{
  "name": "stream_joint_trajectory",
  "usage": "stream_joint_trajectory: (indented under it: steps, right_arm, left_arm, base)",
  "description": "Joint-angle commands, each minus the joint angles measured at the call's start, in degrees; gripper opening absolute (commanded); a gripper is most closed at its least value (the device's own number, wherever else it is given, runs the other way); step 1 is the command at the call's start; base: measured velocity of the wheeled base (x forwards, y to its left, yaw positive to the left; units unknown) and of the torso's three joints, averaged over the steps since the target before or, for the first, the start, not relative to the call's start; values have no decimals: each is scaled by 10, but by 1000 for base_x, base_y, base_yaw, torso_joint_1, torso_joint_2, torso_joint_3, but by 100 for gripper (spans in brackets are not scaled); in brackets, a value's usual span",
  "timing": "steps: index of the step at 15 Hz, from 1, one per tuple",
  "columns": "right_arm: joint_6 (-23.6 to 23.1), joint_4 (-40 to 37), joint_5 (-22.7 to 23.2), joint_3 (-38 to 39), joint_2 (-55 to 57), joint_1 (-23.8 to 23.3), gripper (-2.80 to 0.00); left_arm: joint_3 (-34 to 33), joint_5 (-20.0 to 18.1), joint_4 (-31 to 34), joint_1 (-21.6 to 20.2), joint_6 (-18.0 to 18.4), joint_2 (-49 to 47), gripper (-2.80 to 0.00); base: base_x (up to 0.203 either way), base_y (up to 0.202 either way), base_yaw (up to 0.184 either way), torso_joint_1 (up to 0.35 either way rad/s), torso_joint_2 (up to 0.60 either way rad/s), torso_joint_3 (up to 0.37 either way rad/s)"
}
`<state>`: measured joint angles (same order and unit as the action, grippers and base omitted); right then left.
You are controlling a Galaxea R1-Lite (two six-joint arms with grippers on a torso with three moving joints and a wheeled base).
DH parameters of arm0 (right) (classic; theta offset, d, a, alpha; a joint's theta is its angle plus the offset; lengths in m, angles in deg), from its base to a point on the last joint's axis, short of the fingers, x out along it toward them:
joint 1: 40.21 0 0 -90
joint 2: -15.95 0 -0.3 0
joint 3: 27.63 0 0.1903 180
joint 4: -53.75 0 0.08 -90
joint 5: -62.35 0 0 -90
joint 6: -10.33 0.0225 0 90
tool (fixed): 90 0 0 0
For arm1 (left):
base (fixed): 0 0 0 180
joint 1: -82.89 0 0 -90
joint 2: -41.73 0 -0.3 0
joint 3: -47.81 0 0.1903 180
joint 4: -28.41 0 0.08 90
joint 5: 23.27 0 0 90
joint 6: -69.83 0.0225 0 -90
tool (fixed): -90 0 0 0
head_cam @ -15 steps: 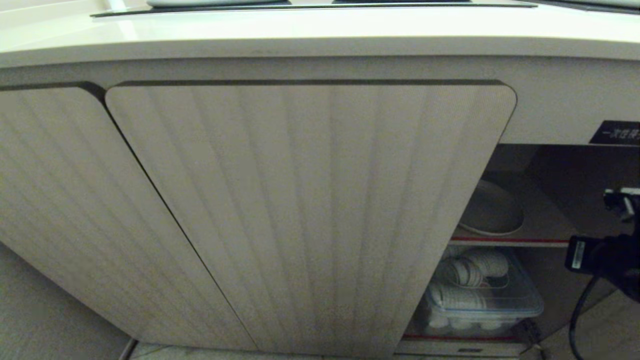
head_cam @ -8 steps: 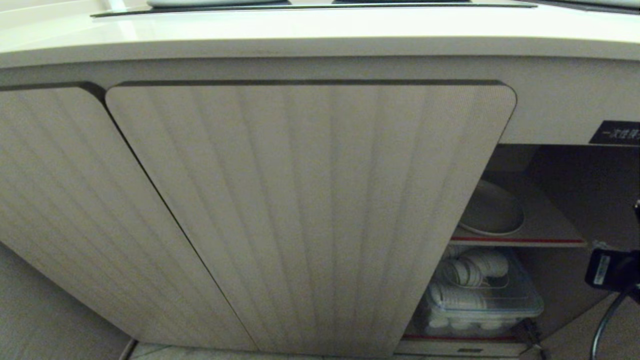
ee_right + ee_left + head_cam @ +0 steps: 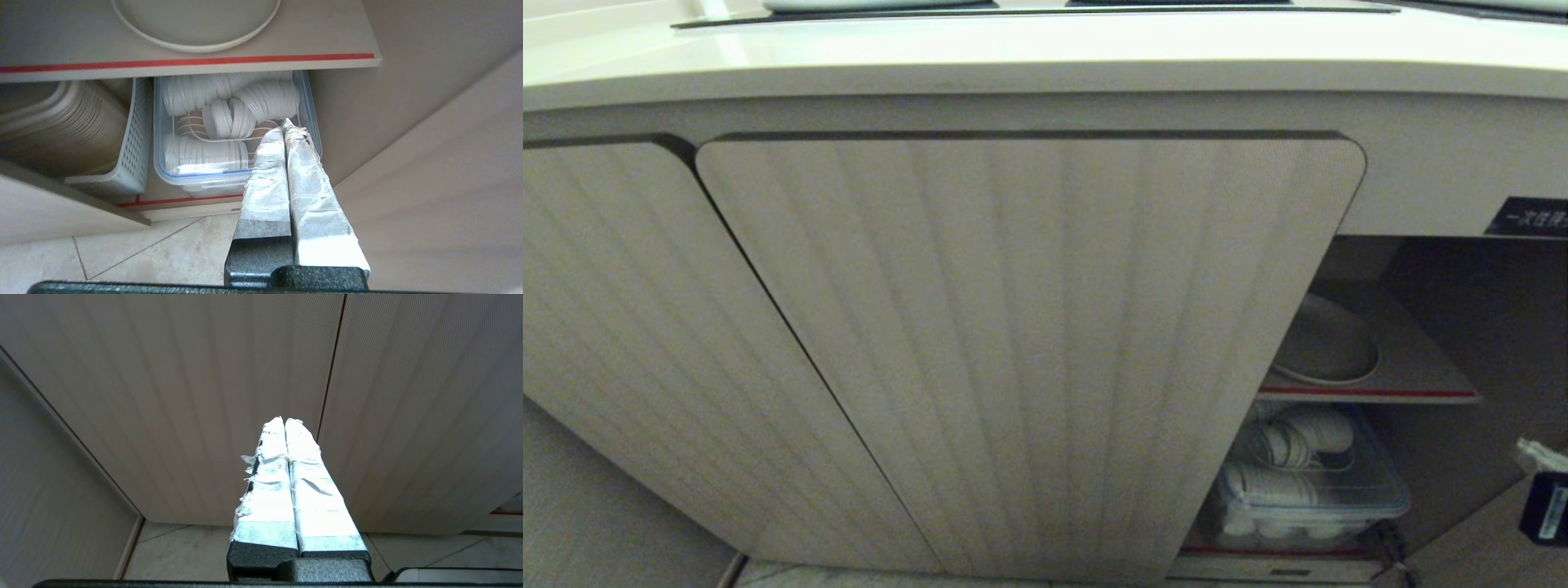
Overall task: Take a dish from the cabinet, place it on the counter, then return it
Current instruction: Close the cabinet door
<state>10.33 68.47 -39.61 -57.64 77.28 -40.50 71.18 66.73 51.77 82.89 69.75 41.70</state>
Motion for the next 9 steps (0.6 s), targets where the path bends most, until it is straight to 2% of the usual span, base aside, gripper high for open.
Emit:
stream_joint_trajectory:
  steps: [1, 3, 6, 9]
  right_arm:
    - [-1, 2, 0, 26, -46, 3, -280]
    - [-1, 3, 7, 58, -83, 2, -280]
    - [-1, -21, 31, 66, -123, 3, -280]
    - [-2, -87, 53, 66, -180, 3, -280]
  left_arm:
    - [0, 0, 0, 0, 0, 0, -280]
    - [0, 0, 0, 0, 0, 0, -280]
    - [0, 0, 0, 0, 0, 0, -280]
    - [0, 0, 0, 0, 0, 0, -280]
  base:
    - [0, 0, 0, 0, 0, 0]
    - [0, 0, 0, 0, 0, 0]
    - [0, 0, 0, 0, 0, 0]
    - [0, 0, 0, 0, 0, 0]
